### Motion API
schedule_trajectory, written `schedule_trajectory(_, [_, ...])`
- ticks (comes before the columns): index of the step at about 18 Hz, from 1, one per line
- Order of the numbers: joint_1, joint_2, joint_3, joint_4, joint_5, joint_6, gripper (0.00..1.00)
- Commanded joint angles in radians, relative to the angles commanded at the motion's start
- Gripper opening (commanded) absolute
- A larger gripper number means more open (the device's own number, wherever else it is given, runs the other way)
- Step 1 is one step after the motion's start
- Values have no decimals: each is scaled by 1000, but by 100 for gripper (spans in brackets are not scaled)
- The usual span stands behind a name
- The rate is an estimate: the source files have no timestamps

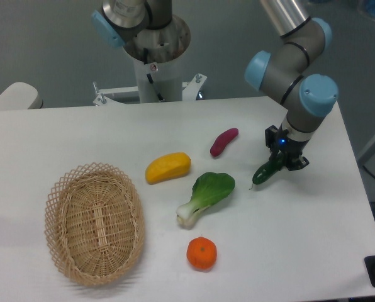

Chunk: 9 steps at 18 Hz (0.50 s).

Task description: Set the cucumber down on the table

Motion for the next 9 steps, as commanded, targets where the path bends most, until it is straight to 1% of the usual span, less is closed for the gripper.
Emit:
schedule_trajectory(1, [0, 3, 8, 0, 2, 0, 84])
schedule_trajectory(2, [-2, 6, 11, 0, 2, 0, 92])
schedule_trajectory(4, [-2, 12, 12, 0, 0, -3, 100])
schedule_trajectory(5, [-2, 18, 18, -2, 0, -3, 100])
schedule_trajectory(7, [-2, 26, 54, -5, 3, -6, 100])
schedule_trajectory(9, [-8, 35, 80, -8, 2, -73, 100])
